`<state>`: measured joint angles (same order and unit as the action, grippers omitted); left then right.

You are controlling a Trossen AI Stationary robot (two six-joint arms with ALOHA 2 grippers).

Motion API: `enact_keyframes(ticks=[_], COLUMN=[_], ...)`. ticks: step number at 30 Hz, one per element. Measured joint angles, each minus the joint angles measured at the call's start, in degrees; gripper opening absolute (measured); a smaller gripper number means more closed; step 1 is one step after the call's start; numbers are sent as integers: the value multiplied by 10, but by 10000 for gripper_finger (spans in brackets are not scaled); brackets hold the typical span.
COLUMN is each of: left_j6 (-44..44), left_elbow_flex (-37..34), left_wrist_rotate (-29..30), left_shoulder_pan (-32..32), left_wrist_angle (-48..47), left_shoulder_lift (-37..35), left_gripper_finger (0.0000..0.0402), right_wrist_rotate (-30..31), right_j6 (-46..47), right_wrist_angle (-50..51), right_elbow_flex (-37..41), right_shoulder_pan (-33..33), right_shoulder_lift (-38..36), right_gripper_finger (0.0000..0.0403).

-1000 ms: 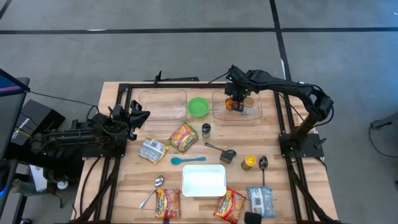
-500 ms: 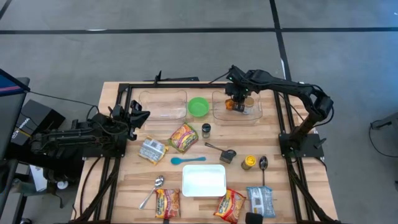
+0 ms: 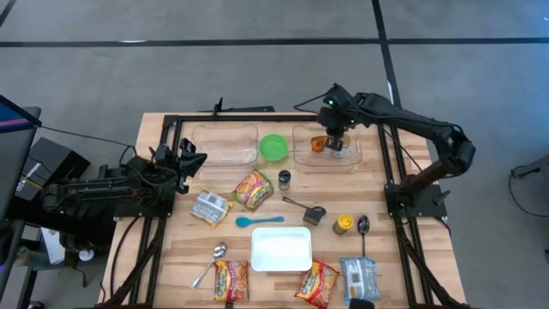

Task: Pick & Place Food Item
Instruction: Put the yellow noodle pack into the left transparent bin

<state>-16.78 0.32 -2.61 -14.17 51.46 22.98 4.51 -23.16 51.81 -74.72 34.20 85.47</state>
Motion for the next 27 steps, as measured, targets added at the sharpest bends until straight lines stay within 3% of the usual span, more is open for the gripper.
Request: enact_keyframes(ticks=[9,21,27], left_j6=[0,0,0], left_elbow_flex=[0,0,0], left_wrist_rotate=[0,0,0], left_shoulder_pan=[0,0,0], left_wrist_angle=[0,0,0], left_shoulder_lift=[0,0,0], left_gripper_finger=[21,21,21], right_wrist_rotate=[-2,-7,-47], right_j6=[156,125,111], right_wrist_angle=[6,24,37], right_elbow_flex=[0,0,0], right_shoulder_pan=[-3,-49,-75], right_shoulder_lift=[-61,-94,-94], right_gripper_finger=[86,85,38])
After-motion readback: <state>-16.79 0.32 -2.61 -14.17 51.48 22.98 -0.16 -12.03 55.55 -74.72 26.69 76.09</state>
